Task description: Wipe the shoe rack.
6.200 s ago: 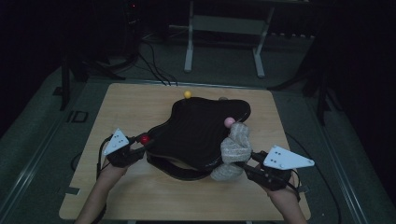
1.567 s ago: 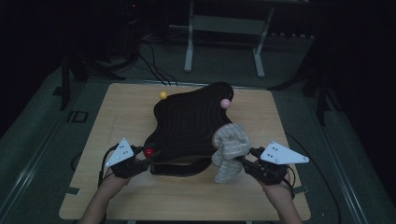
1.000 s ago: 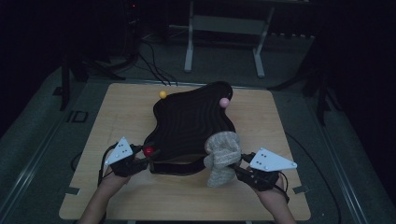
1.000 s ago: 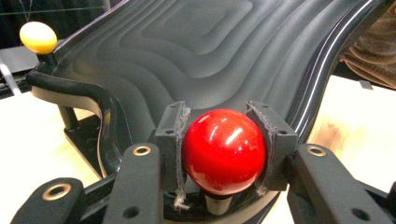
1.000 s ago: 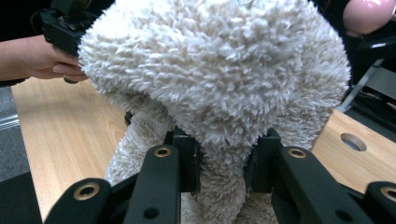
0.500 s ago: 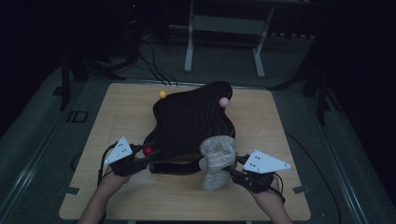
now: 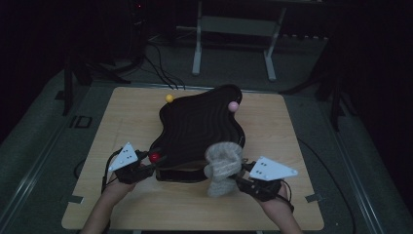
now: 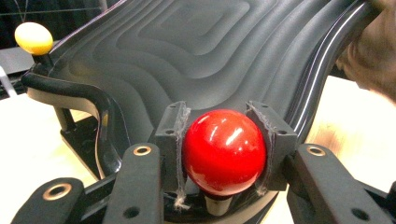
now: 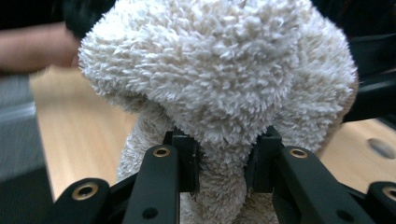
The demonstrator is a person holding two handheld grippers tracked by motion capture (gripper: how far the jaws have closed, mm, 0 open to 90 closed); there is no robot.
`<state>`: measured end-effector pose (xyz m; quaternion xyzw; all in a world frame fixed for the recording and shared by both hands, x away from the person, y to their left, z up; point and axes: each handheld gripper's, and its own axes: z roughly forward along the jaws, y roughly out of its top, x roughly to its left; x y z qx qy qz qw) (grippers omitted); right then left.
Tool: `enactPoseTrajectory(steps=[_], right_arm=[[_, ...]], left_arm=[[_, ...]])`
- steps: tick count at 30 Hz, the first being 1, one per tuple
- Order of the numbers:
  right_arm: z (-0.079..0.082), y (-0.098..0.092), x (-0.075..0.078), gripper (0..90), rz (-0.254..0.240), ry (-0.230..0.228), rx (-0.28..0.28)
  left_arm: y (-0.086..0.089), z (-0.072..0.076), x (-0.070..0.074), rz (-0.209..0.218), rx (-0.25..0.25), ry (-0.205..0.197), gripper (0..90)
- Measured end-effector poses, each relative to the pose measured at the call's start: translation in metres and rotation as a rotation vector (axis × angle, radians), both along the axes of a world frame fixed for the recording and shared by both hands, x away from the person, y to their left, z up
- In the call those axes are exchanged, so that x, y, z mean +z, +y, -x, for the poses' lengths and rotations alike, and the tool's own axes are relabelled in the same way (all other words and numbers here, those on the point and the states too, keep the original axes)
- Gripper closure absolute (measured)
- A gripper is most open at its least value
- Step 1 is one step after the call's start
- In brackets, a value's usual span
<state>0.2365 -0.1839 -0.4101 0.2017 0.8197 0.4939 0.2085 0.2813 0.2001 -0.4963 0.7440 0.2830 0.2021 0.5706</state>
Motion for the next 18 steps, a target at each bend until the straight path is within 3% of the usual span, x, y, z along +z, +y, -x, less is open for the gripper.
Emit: enactPoseTrajectory(steps=[2,7,12,16,18], right_arm=[[0.003,0.006,-0.002,69.7,0.033,-0.008,0.019],[0.001,0.004,0.011,69.7,-0.017,-0.034,0.000],[0.000,0.014,-0.004,69.6,0.031,0.016,0.036],[0.002,0.013,0.003,69.6,-0.005,0.002,0.033],[0.001,0.011,-0.006,69.7,0.017,0.000,0.016]], left_arm=[[0.000,0.000,0.000,0.003,-0.002,0.001,59.6],[0.000,0.000,0.000,0.002,-0.003,-0.001,59.6],[0.000,0.000,0.000,-0.001,-0.001,-0.001,59.5],[0.000,0.000,0.000,-0.002,0.002,0.001,59.5],[0.000,0.000,0.001,-0.003,0.000,0.002,59.5]])
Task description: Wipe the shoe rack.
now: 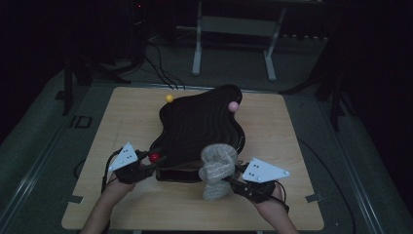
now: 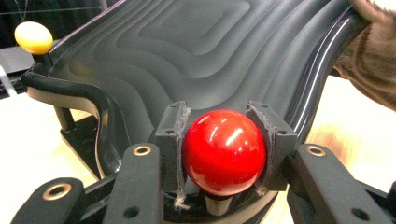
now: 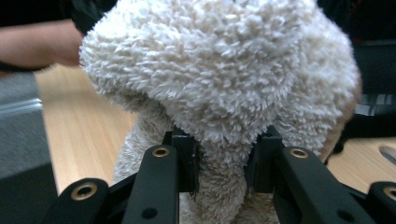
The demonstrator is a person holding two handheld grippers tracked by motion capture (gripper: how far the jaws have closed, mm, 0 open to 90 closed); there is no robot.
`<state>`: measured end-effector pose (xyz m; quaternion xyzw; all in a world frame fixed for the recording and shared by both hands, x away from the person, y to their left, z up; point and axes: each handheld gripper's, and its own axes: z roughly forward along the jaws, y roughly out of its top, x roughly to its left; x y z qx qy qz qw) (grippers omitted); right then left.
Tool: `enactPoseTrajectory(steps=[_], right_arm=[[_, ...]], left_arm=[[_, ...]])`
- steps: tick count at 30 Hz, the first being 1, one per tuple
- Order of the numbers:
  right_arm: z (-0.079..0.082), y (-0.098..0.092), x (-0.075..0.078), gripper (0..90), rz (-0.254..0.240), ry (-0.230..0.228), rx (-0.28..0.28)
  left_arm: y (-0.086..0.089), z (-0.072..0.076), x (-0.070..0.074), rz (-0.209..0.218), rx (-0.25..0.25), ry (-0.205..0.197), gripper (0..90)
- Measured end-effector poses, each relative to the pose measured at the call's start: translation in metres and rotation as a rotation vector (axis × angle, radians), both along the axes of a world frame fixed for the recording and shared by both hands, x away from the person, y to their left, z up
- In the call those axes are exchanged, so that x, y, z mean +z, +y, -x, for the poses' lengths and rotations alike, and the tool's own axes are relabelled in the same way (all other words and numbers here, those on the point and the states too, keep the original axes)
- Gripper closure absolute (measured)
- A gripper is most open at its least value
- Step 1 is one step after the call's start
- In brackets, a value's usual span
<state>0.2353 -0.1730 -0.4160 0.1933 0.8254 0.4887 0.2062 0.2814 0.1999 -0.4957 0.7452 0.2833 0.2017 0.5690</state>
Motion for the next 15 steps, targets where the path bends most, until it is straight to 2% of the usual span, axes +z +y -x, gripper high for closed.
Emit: enactPoseTrajectory(steps=[1,2,4,6,7,8,10,12,13,14,15], right_arm=[[0.000,0.000,0.000,69.7,0.000,0.000,0.000],[-0.003,0.001,-0.012,69.6,0.021,0.038,0.003],[-0.003,0.004,-0.015,69.6,0.046,0.049,0.007],[-0.001,0.005,-0.012,69.5,0.041,0.041,0.013],[0.002,0.006,-0.007,69.5,0.022,0.030,0.020],[0.004,0.005,0.005,69.3,-0.011,0.000,0.025],[0.002,0.003,0.007,69.4,-0.019,-0.010,0.015],[-0.003,0.002,-0.002,69.5,-0.013,0.019,0.021],[-0.003,0.002,-0.002,69.5,-0.013,0.019,0.021],[-0.006,0.003,-0.011,69.4,0.003,0.046,0.024],[-0.007,0.007,-0.021,69.4,0.045,0.066,0.022]], left_arm=[[0.000,0.000,0.000,0.002,-0.001,0.000,59.5],[0.000,0.000,0.000,0.003,-0.001,0.002,59.5],[0.000,0.000,0.000,0.005,0.000,0.005,59.5],[0.000,0.000,0.000,0.005,-0.001,0.004,59.6],[0.000,0.000,0.000,0.006,-0.001,0.004,59.5],[0.000,0.000,0.000,0.005,-0.003,0.004,59.5],[0.000,0.000,0.000,0.006,-0.004,0.004,59.6],[0.001,-0.001,0.000,0.007,-0.006,0.004,59.6],[0.001,-0.001,0.000,0.007,-0.007,0.004,59.6],[0.001,-0.001,0.000,0.007,-0.007,0.005,59.6],[0.001,-0.001,0.000,0.007,-0.007,0.005,59.6]])
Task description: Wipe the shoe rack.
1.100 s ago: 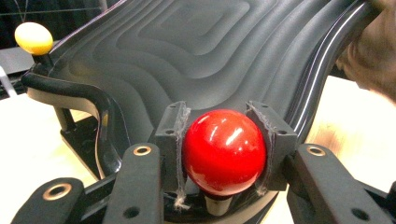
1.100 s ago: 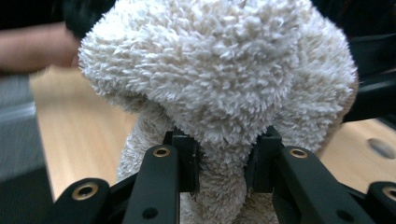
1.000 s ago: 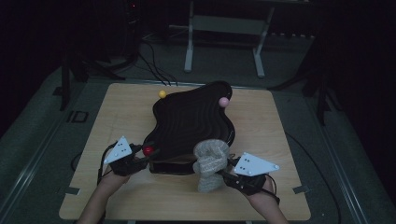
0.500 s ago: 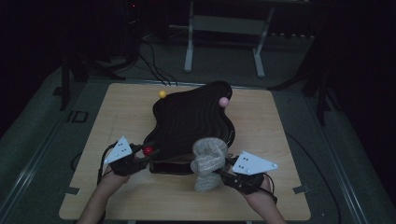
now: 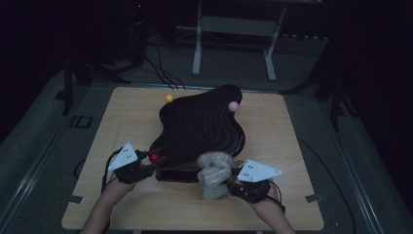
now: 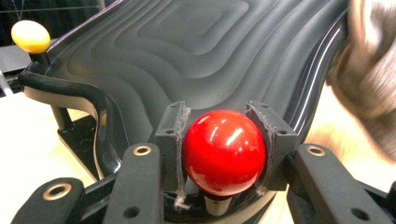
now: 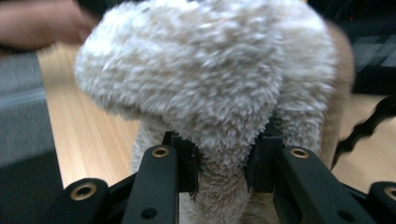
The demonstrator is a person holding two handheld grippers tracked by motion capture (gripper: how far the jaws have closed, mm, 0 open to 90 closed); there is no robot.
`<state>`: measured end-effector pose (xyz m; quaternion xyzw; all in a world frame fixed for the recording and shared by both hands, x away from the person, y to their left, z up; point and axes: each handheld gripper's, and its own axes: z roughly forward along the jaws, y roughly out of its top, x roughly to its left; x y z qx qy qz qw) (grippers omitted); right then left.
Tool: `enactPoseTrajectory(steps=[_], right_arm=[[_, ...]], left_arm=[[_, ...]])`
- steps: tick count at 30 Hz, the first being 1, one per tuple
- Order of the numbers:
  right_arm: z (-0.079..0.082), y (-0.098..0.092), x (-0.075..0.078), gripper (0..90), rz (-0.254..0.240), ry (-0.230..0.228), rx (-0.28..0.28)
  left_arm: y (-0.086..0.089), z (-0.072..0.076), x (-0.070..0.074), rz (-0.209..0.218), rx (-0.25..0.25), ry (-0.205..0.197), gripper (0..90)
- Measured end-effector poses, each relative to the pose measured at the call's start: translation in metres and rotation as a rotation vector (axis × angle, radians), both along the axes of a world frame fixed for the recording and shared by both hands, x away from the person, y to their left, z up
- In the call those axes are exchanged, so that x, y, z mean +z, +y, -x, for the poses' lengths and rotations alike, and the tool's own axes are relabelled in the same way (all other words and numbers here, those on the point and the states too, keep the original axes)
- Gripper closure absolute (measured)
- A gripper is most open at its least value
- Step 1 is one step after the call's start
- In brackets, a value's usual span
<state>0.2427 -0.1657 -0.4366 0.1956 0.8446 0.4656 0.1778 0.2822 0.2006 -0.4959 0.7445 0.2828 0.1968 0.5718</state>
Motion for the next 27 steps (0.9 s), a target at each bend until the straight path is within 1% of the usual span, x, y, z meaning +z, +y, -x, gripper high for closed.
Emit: enactPoseTrajectory(steps=[1,2,4,6,8,9,10,12,13,14,15,16,17,18,19,20,21,22,24,25,27], right_arm=[[0.001,0.002,-0.001,69.3,0.008,0.002,0.006],[0.002,0.003,0.001,69.4,0.006,-0.001,0.012],[0.005,0.004,0.012,69.4,-0.026,-0.020,0.021],[0.006,0.002,0.021,69.4,-0.048,-0.046,0.014],[0.006,0.002,0.022,69.4,-0.053,-0.048,0.009],[0.003,0.002,0.016,69.4,-0.054,-0.029,0.012],[0.001,0.004,0.012,69.4,-0.031,-0.017,0.017],[0.003,0.008,0.009,69.4,-0.004,-0.023,0.017],[0.004,0.009,0.012,69.3,-0.004,-0.033,0.020],[0.004,0.009,0.012,69.3,-0.004,-0.033,0.020],[0.005,0.008,0.020,69.3,-0.035,-0.049,0.019],[0.005,0.007,0.024,69.3,-0.048,-0.058,0.017],[0.005,0.007,0.024,69.3,-0.048,-0.058,0.017],[0.005,0.006,0.027,69.4,-0.055,-0.069,0.015],[0.004,0.007,0.027,69.4,-0.055,-0.076,0.014],[0.004,0.007,0.027,69.4,-0.055,-0.076,0.014],[0.003,0.009,0.021,69.4,-0.044,-0.059,0.023],[0.003,0.009,0.021,69.4,-0.044,-0.059,0.023],[0.002,0.014,0.015,69.4,-0.007,-0.047,0.031],[0.003,0.014,0.017,69.3,-0.018,-0.040,0.038],[0.003,0.012,0.024,69.3,-0.051,-0.049,0.032]], left_arm=[[0.000,0.000,0.000,-0.001,-0.001,0.000,59.6],[0.000,0.000,0.000,-0.001,-0.002,-0.001,59.6],[0.000,0.000,0.000,0.000,-0.001,-0.001,59.6],[0.000,0.000,0.000,0.000,-0.001,-0.001,59.6],[0.000,0.000,0.000,0.000,-0.002,-0.001,59.7],[0.000,0.000,0.000,0.001,-0.002,0.000,59.6],[0.000,0.000,0.000,0.000,-0.001,0.000,59.6],[0.000,0.000,0.000,0.000,-0.001,0.001,59.6],[0.000,0.000,0.000,0.000,-0.001,0.000,59.6],[0.000,0.000,0.000,0.001,-0.002,0.000,59.6],[0.000,0.000,0.000,0.000,-0.001,0.000,59.6],[0.000,0.000,0.000,0.000,-0.001,0.001,59.6],[0.000,0.000,0.000,0.001,-0.001,0.000,59.6],[0.000,0.000,0.000,0.001,-0.002,0.000,59.6],[0.000,0.000,0.000,0.001,-0.002,-0.001,59.6],[0.000,0.000,0.000,0.000,-0.002,0.000,59.6],[0.000,0.000,0.000,0.000,-0.002,0.000,59.6],[0.000,0.000,0.000,0.000,-0.002,0.000,59.6],[0.000,0.000,0.000,0.001,-0.003,0.000,59.6],[0.000,0.000,0.000,0.001,-0.003,0.000,59.6],[0.000,0.000,0.000,0.001,-0.001,0.000,59.6]])
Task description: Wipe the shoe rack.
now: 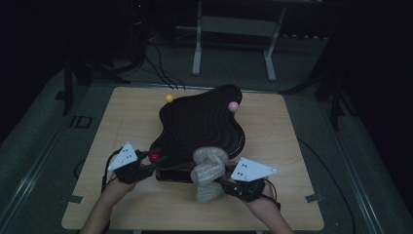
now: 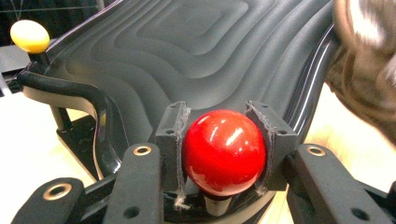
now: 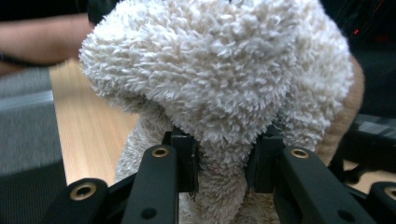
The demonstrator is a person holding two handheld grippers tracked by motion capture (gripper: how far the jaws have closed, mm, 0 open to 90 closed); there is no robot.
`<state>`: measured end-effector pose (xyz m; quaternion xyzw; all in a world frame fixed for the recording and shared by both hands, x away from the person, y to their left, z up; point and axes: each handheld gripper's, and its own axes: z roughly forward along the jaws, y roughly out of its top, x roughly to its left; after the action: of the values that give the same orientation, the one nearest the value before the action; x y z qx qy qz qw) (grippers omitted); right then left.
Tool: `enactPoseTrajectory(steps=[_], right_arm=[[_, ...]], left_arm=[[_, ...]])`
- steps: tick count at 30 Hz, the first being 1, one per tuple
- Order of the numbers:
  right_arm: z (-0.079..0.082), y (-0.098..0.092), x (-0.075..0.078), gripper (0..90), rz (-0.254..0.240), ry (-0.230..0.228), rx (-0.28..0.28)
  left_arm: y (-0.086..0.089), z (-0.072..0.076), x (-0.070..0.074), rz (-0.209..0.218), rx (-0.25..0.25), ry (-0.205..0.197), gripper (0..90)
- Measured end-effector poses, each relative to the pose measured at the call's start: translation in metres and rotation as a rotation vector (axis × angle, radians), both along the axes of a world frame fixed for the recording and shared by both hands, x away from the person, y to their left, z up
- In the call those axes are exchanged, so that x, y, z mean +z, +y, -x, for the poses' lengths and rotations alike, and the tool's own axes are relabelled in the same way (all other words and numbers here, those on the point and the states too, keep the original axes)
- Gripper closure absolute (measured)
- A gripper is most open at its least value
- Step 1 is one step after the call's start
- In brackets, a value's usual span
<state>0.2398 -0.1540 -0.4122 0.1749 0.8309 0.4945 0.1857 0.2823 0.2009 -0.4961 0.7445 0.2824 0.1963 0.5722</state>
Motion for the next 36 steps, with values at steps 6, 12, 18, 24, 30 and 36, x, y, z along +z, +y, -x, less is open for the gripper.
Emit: enactPoseTrajectory(steps=[6,12,18,24,30,36], right_arm=[[-0.003,0.005,-0.008,69.2,0.025,0.013,0.003],[-0.002,0.008,0.001,69.0,-0.012,-0.008,-0.003],[-0.004,0.017,-0.018,68.9,0.056,0.009,0.003],[-0.001,0.019,-0.006,68.5,0.020,-0.016,-0.008],[-0.002,0.026,-0.018,68.5,0.060,-0.015,-0.012],[0.000,0.022,0.004,68.0,0.022,-0.066,-0.022]], left_arm=[[0.000,0.000,0.000,0.001,0.001,0.002,59.7],[0.000,0.000,0.000,0.002,0.001,0.001,59.7],[0.000,0.000,0.000,0.002,-0.002,0.002,59.7],[0.000,0.000,0.000,0.004,-0.002,0.003,59.7],[0.000,0.000,0.000,0.003,0.000,0.003,59.7],[0.000,0.000,0.000,0.004,-0.002,0.002,59.7]])
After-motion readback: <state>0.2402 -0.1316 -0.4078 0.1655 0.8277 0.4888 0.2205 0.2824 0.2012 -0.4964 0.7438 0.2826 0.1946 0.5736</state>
